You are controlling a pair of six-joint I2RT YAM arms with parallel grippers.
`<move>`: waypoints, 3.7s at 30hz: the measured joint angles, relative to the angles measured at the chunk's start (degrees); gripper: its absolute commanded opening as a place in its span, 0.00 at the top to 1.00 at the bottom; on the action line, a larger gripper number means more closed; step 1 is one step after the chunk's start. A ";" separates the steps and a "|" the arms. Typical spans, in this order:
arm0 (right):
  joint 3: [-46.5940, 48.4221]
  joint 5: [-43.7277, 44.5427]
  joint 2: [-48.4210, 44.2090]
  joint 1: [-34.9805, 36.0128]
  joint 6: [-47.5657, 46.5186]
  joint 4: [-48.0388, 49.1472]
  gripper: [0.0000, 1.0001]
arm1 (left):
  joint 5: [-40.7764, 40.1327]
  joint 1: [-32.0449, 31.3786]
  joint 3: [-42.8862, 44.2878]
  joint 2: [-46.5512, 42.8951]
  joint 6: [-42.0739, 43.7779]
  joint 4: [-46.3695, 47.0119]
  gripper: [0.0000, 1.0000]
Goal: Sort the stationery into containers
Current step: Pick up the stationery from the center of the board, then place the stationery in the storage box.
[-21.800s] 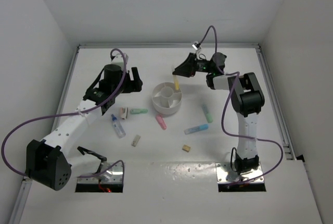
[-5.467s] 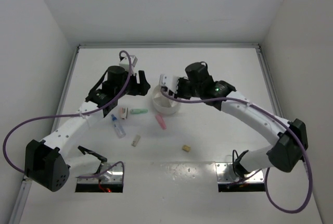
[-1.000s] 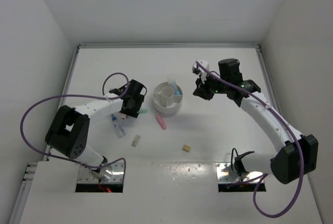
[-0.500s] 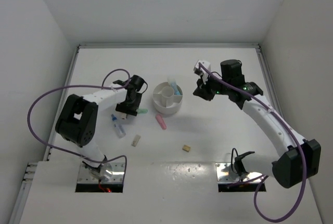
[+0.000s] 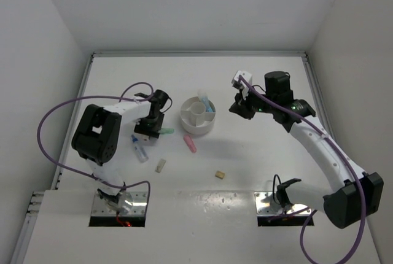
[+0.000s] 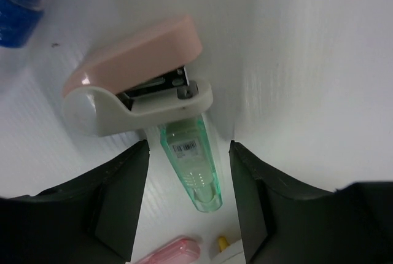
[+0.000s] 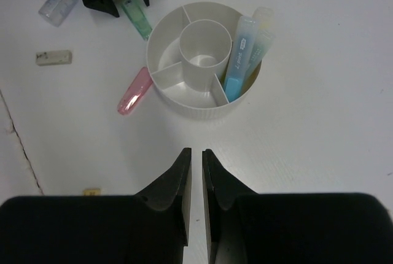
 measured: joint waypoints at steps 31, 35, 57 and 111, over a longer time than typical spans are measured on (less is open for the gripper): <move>-0.57 0.00 -2.75 0.00 0.68 0.07 0.87 | -0.52 2.27 8.98 7.17 6.12 -7.32 1.00; -0.74 0.00 -2.82 0.00 0.87 0.04 0.87 | -1.51 2.25 10.32 7.06 9.64 -7.48 1.00; -1.60 0.11 2.34 0.00 1.66 0.04 0.87 | -9.73 -8.41 26.82 -5.27 68.87 17.16 1.00; -2.84 1.40 4.20 0.00 0.33 0.44 0.87 | 2.03 -10.97 3.74 -4.79 85.94 49.81 0.77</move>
